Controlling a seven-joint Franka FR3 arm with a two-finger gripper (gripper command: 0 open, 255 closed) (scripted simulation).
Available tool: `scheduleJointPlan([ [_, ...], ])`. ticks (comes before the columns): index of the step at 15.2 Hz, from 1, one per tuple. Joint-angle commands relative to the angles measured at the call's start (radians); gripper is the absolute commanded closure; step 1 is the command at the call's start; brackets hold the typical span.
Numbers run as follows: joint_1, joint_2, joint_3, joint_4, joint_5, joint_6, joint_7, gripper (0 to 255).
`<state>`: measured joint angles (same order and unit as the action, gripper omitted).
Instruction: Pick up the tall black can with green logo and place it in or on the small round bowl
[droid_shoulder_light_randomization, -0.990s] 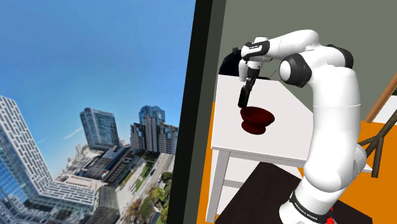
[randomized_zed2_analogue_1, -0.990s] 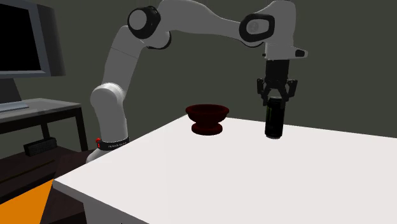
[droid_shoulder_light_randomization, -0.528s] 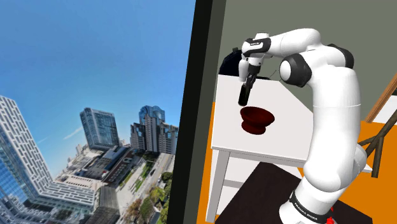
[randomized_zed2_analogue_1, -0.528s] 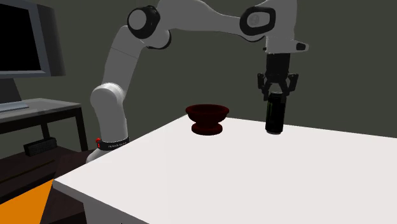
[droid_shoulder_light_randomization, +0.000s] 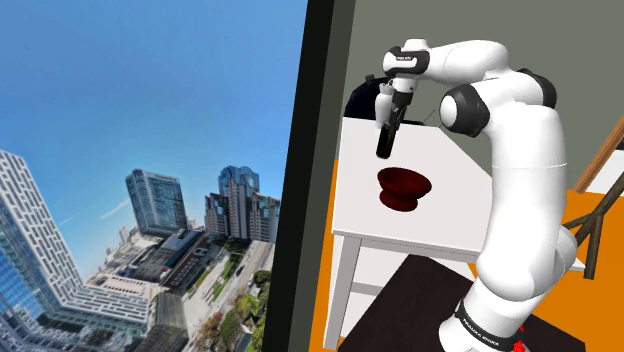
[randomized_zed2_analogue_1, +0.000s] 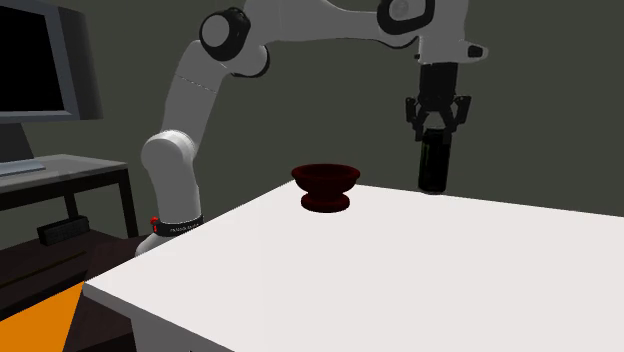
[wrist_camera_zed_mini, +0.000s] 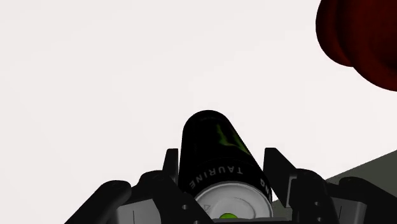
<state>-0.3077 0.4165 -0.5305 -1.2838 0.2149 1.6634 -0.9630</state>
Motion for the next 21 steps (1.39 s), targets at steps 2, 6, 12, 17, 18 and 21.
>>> scheduleJointPlan([
  [2, -0.013, 0.015, 0.001, 0.065, 0.007, -0.050, 0.001, 255],
  [6, -0.031, 0.035, 0.001, 0.151, 0.016, -0.116, 0.003, 255],
  [12, -0.073, 0.084, 0.006, 0.314, 0.039, -0.229, 0.006, 255],
  [17, -0.138, 0.163, 0.019, 0.522, 0.076, -0.355, 0.014, 255],
  [18, -0.160, 0.190, 0.024, 0.586, 0.088, -0.390, 0.018, 255],
  [21, -0.111, 0.117, 0.005, 0.484, 0.063, -0.364, 0.015, 255],
])
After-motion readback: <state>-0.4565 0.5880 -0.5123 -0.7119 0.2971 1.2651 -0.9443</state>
